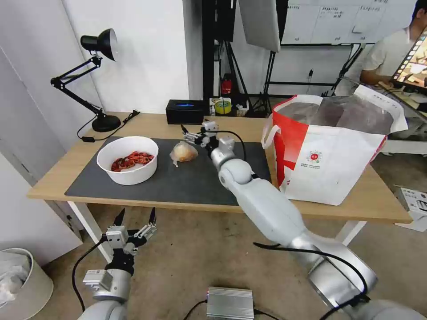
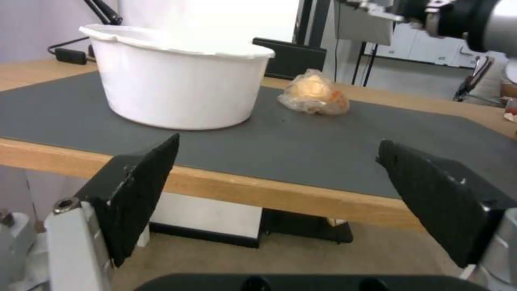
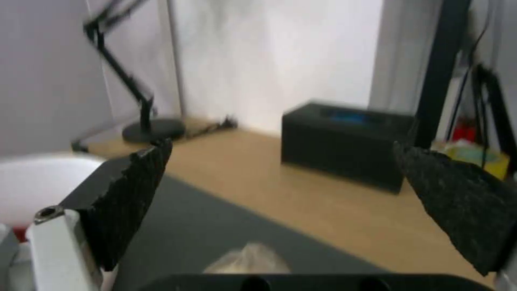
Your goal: Pick up the trash from the table and place it into the takeout bag.
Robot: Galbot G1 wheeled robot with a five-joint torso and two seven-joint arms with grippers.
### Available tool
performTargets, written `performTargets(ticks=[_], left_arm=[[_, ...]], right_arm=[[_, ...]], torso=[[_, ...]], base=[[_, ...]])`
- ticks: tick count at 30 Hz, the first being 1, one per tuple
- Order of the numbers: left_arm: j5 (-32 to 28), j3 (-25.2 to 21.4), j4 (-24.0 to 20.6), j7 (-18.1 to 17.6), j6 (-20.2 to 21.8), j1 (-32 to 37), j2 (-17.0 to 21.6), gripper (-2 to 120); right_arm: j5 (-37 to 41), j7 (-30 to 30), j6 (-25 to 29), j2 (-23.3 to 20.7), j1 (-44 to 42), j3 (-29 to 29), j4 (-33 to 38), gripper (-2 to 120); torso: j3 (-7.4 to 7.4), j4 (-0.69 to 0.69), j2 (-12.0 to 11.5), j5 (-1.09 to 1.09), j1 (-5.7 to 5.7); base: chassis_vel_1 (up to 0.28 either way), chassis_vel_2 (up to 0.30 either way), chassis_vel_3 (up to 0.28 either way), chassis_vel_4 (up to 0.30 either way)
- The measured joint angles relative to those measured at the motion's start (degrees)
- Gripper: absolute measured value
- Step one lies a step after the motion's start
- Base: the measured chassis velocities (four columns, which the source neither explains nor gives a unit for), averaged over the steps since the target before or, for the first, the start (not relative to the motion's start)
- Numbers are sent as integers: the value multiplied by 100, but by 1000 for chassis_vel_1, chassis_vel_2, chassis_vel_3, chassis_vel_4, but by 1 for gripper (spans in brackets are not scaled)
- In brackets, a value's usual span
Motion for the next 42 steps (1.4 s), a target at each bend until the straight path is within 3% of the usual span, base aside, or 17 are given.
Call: performTargets(ticks=[7,20,42], left_arm=[[-8,-16,25,2,-5,-9,28,100],[-33,-45,77,139,-23,-22,68,100],[-22,-25,209,198,-110,-66,1,100]], right_arm=[[-139,-241,-995,277,471,41,-668,100],[-232,-814,-1678,405,895,-104,-1360,100],[-425,-984,-1464,407,632,-366,-1597,100]], torso=[[0,-2,0,0,0],[0,-1,0,1,0],[0,-2,0,1,0]], base=[[0,0,0,0],[0,0,0,0],[0,0,0,0]])
